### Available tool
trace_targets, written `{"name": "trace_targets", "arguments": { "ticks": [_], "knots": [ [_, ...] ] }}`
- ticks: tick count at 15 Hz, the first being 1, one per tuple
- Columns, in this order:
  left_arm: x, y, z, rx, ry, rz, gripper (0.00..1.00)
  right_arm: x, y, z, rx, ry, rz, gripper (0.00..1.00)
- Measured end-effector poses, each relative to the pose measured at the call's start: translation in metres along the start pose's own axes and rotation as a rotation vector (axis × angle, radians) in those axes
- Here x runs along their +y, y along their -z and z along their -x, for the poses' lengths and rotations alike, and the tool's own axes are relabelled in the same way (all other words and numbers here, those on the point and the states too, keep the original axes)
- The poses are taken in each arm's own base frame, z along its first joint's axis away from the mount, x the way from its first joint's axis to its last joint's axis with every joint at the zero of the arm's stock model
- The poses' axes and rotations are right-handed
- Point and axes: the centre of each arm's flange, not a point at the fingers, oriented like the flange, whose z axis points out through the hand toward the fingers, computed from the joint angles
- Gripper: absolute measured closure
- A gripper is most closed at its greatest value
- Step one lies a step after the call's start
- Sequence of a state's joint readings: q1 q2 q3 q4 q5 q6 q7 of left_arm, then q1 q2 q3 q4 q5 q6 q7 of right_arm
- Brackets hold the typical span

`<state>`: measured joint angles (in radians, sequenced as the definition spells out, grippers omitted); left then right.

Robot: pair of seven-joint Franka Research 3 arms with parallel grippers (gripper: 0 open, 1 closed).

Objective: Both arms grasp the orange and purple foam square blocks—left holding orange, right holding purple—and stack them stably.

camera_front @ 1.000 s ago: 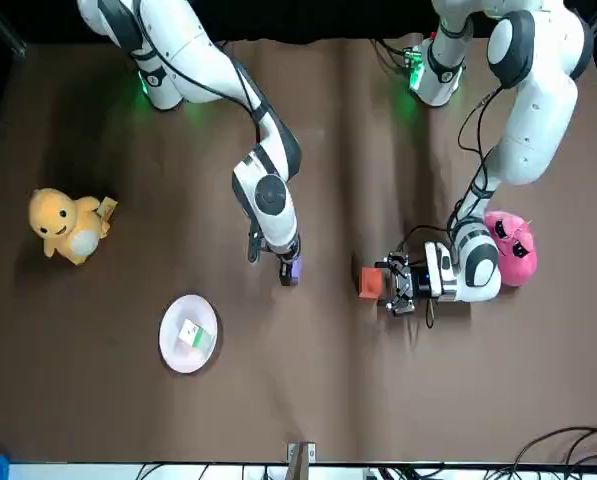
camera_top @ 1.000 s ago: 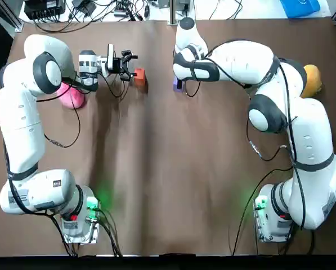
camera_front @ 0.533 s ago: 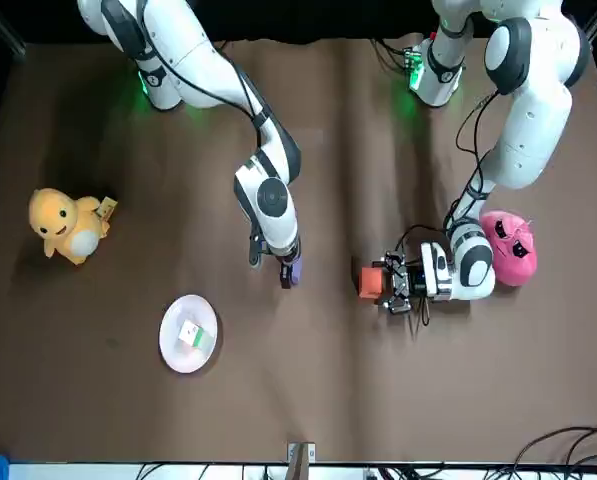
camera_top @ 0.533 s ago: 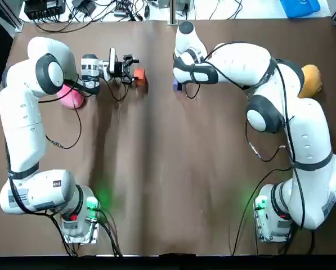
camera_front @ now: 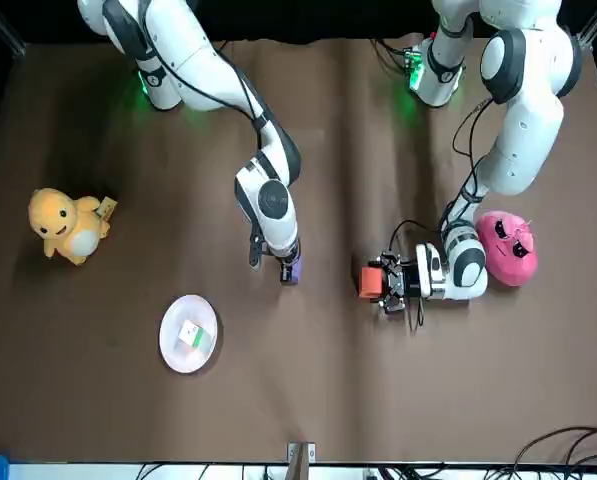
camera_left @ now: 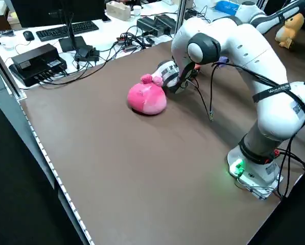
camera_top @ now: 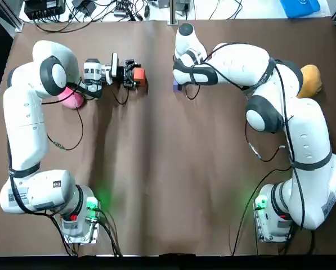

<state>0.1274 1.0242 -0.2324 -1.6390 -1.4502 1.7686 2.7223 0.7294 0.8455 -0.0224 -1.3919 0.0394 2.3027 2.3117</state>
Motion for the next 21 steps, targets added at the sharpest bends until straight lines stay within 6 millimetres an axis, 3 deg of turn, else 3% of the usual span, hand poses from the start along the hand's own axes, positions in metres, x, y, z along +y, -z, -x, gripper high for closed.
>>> {"name": "trace_targets", "arguments": {
  "ticks": [1,3,4,6,8,10,11,14,17,21],
  "knots": [
    [0.002,-0.004,0.003,0.002,0.004,0.005,0.02,0.000,0.000,0.000,-0.001,0.003,-0.005,0.32],
    [0.004,-0.014,0.008,0.005,0.007,0.018,0.05,0.000,0.001,0.001,-0.002,0.007,-0.012,0.33],
    [0.003,-0.015,0.008,0.002,0.004,0.020,0.13,-0.001,0.002,0.002,-0.003,0.009,-0.013,0.39],
    [0.001,-0.018,0.010,-0.028,0.011,0.014,0.16,-0.002,0.004,0.002,-0.004,0.010,-0.018,0.41],
    [0.000,-0.019,0.010,-0.042,0.009,0.010,0.33,-0.005,0.005,0.001,-0.004,0.007,-0.023,0.41],
    [-0.004,-0.022,0.009,-0.044,0.008,-0.003,0.39,-0.008,0.006,-0.002,-0.001,0.003,-0.022,0.41],
    [-0.012,-0.035,0.004,-0.045,-0.007,-0.005,0.39,-0.011,0.006,-0.008,0.021,0.002,0.001,0.41],
    [-0.013,-0.070,-0.002,-0.038,-0.024,0.026,0.40,-0.018,0.011,-0.017,0.042,0.016,0.028,0.41],
    [-0.008,-0.111,-0.007,-0.027,-0.027,0.036,0.40,-0.025,0.032,-0.017,0.069,0.044,0.070,0.41],
    [0.002,-0.146,-0.008,-0.028,-0.013,0.029,0.40,-0.036,0.088,-0.015,0.103,0.075,0.124,0.41]
  ]
}}
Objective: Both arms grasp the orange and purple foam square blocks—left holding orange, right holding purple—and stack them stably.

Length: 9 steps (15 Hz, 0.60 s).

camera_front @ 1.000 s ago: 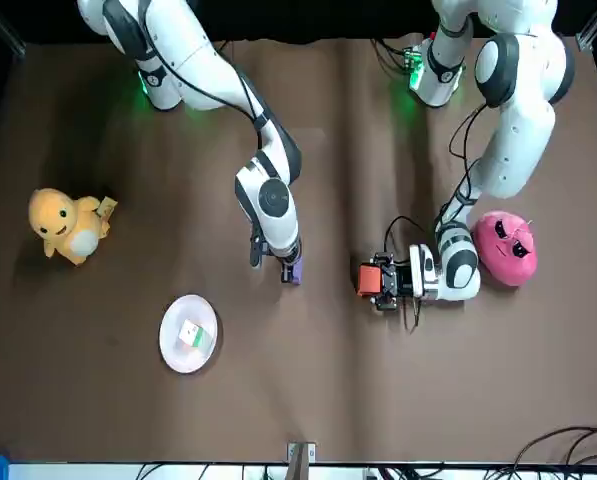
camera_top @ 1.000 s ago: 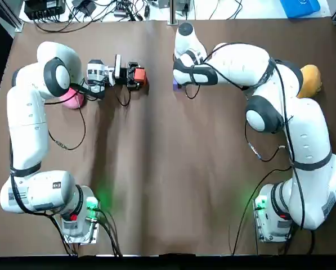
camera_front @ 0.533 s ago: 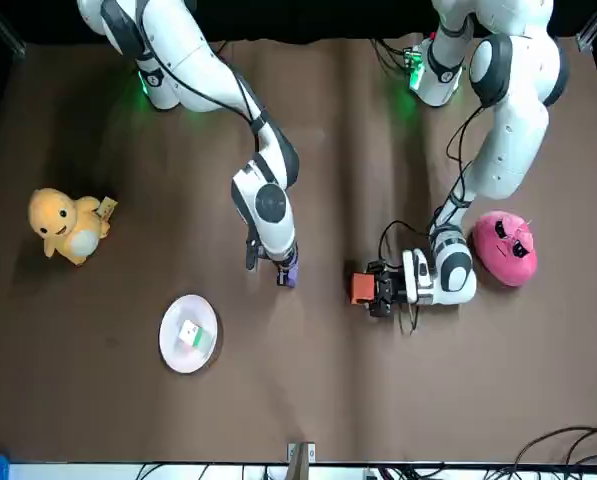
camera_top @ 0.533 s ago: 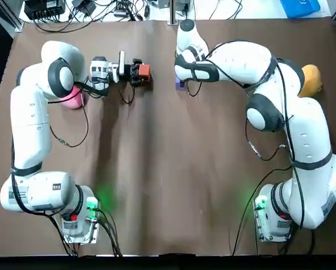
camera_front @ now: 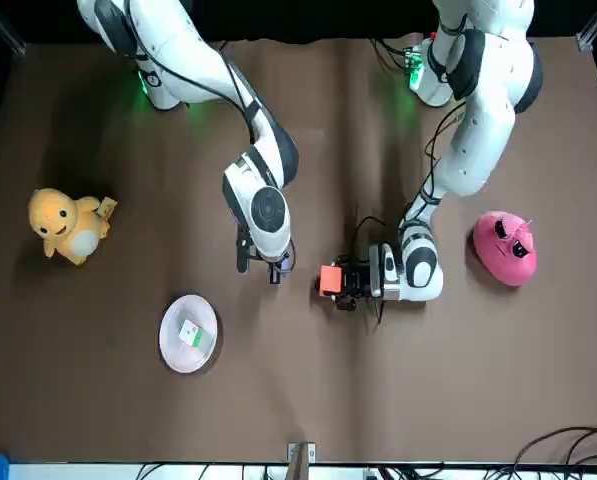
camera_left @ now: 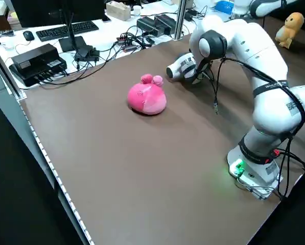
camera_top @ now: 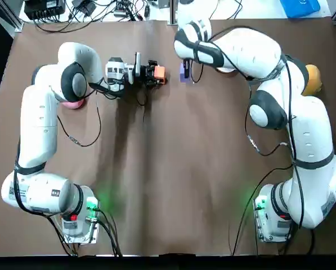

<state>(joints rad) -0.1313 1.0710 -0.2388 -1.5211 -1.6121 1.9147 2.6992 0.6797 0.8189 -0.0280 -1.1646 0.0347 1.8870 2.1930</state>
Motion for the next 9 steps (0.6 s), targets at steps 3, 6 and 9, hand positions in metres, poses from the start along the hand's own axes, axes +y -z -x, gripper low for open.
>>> {"name": "trace_targets", "arguments": {
  "ticks": [3,6,9],
  "knots": [
    [0.007,-0.015,0.001,-0.001,0.006,0.010,0.40,-0.007,0.028,-0.008,-0.002,-0.007,0.003,0.41],
    [0.007,-0.016,0.002,-0.009,0.007,0.008,0.40,-0.008,0.032,-0.009,-0.019,-0.012,0.007,0.41],
    [0.006,-0.014,0.003,-0.015,0.006,0.004,0.40,-0.007,0.040,-0.002,-0.062,-0.013,0.011,0.41]
  ]
}}
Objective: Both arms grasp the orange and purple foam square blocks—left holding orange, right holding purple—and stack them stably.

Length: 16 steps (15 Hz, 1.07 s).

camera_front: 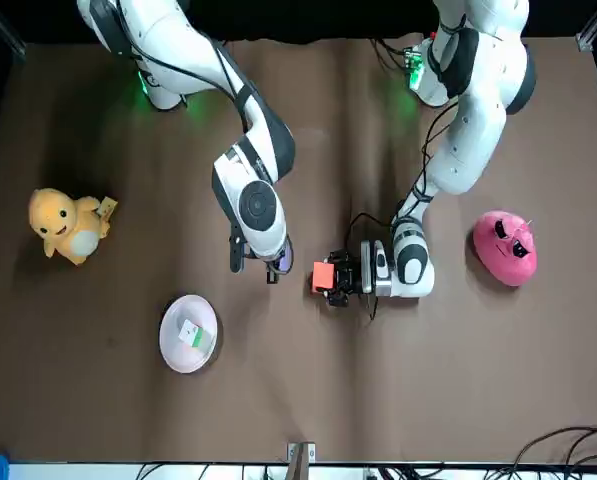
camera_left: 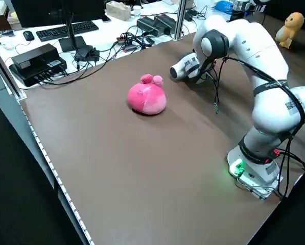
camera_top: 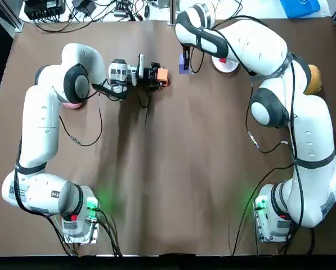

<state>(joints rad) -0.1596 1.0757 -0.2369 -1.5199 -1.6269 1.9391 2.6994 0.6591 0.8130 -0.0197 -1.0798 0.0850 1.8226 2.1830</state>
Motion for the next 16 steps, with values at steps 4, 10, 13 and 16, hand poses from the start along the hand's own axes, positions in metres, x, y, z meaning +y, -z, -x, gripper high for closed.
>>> {"name": "trace_targets", "arguments": {
  "ticks": [4,10,13,16],
  "knots": [
    [0.001,-0.003,0.002,-0.022,-0.001,-0.001,0.40,0.007,0.006,0.019,-0.039,0.027,-0.037,0.41],
    [0.001,-0.010,0.000,-0.037,-0.009,0.002,0.40,-0.002,0.006,0.034,-0.133,0.028,-0.137,0.41],
    [0.001,-0.010,0.000,-0.037,-0.009,0.002,0.40,0.001,-0.001,0.044,-0.153,0.035,-0.152,0.41],
    [0.001,-0.010,0.000,-0.037,-0.009,0.002,0.40,0.008,-0.013,0.059,-0.173,0.028,-0.158,0.41]
  ]
}}
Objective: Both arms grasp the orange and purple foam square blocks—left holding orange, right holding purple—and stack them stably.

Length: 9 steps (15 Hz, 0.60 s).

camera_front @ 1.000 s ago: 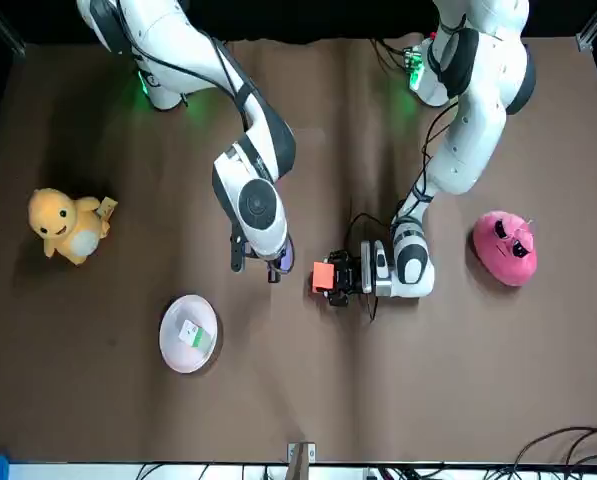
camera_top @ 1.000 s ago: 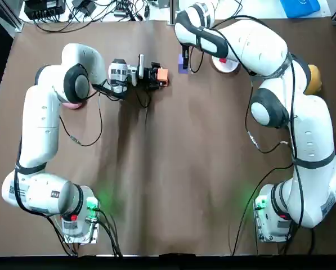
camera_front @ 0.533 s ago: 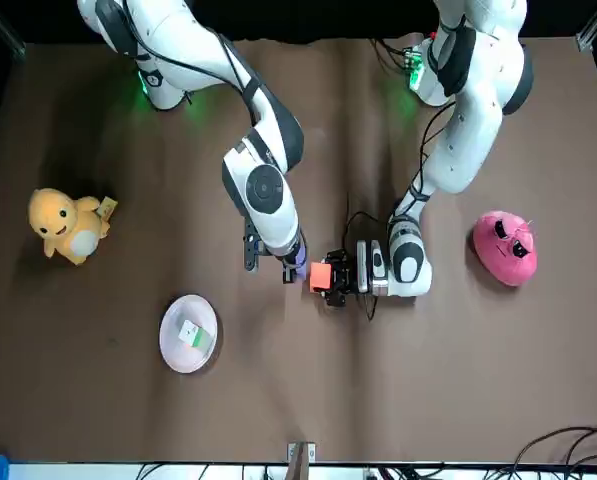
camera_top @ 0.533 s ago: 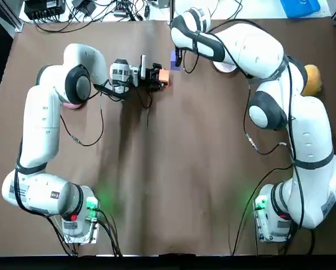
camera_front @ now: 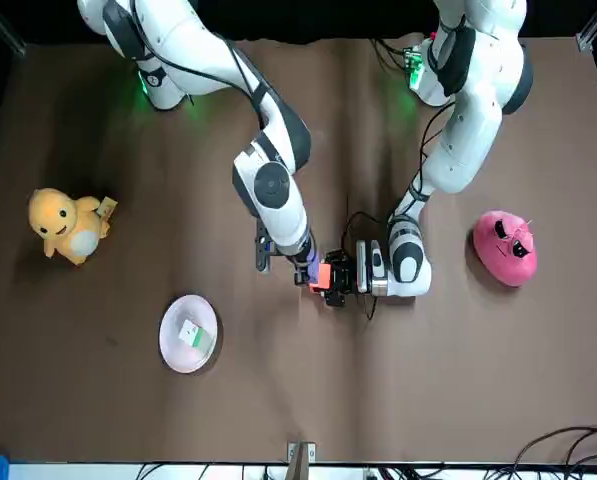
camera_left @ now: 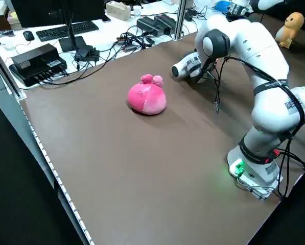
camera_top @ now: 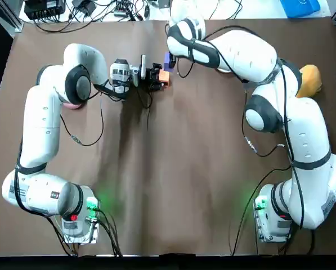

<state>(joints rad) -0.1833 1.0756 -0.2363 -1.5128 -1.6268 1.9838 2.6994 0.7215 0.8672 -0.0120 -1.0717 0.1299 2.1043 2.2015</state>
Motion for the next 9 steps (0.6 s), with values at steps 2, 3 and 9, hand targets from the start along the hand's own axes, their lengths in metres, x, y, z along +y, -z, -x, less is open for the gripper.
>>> {"name": "trace_targets", "arguments": {
  "ticks": [2,3,9],
  "knots": [
    [0.000,0.000,0.000,0.000,0.000,0.000,0.40,0.006,-0.011,0.010,-0.016,-0.010,-0.016,0.41],
    [0.000,0.000,0.000,0.000,0.000,0.000,0.40,0.010,-0.015,0.014,-0.017,-0.012,-0.016,0.41],
    [0.000,0.000,0.000,0.000,0.000,0.000,0.40,0.018,-0.029,0.020,-0.012,-0.007,-0.009,0.41]
  ]
}}
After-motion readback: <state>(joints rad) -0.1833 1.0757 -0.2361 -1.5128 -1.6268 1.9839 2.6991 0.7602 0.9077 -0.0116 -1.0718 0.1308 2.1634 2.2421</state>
